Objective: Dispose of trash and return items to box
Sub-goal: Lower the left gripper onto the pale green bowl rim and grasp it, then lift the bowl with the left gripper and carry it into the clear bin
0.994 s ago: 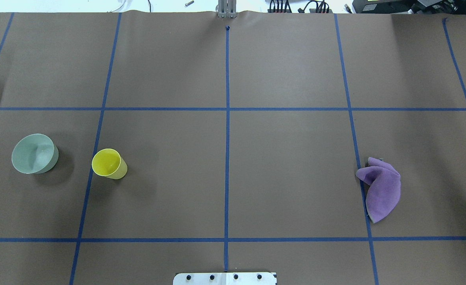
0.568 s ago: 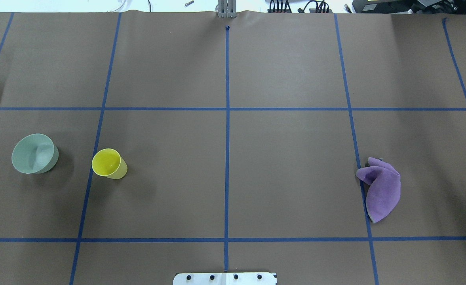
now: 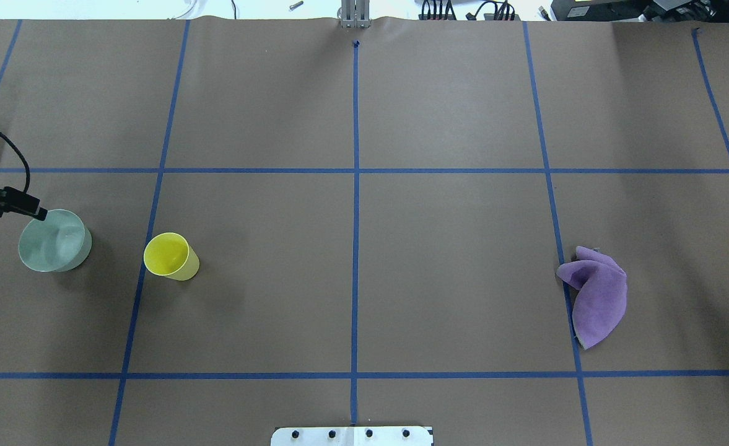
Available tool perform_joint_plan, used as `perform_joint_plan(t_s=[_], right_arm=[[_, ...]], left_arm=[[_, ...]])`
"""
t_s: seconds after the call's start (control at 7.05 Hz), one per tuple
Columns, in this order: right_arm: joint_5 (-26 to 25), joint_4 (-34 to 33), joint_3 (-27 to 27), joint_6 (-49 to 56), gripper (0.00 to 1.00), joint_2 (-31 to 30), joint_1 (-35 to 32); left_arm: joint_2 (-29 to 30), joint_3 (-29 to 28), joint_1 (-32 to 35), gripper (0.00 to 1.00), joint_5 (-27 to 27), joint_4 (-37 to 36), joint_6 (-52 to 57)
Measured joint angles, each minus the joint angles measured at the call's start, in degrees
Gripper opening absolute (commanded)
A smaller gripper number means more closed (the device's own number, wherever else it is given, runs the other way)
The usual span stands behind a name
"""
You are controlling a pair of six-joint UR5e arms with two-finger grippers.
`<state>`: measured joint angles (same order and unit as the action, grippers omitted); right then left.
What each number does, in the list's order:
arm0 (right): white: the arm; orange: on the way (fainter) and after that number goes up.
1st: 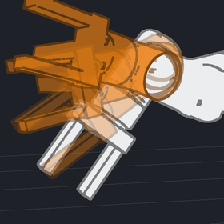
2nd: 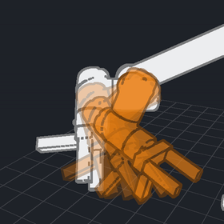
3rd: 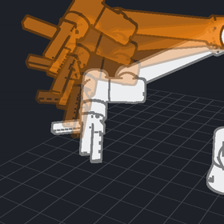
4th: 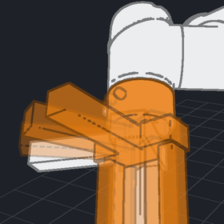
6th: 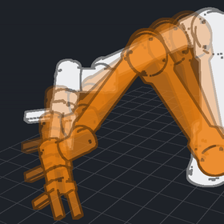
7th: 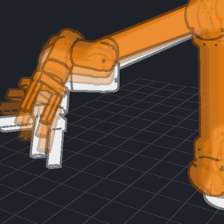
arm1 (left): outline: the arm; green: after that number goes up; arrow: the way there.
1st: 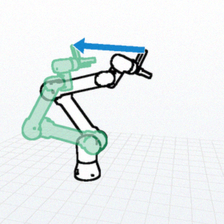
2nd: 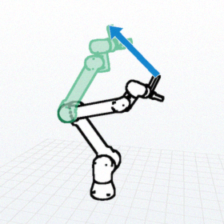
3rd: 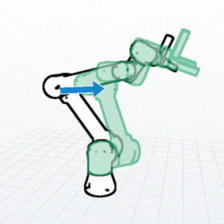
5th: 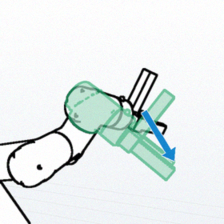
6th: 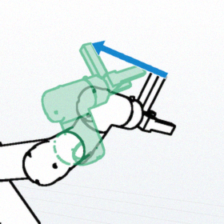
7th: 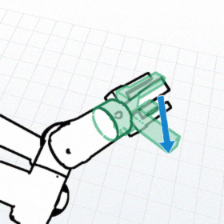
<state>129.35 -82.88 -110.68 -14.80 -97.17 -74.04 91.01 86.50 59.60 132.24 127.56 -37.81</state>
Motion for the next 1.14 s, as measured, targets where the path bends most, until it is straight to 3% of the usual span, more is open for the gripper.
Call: perform_joint_plan(t_s=[0.28,0.85,1.14], right_arm=[[0.0,0.0,0.0,0.0,1.00,0.0,0.1],[-0.1,0.0,0.1,0.0,1.00,0.1,0.2],[-0.1,0.0,0.0,0.0,1.00,0.1,0.2]], left_arm=[[-0.2,0.0,-2.4,0.00,0.1,1.2,-0.7],[-0.9,1.3,-2.6,0.00,1.9,1.8,-0.7],[-0.9,2.2,1.4,0.00,6.1,1.4,-0.5]])
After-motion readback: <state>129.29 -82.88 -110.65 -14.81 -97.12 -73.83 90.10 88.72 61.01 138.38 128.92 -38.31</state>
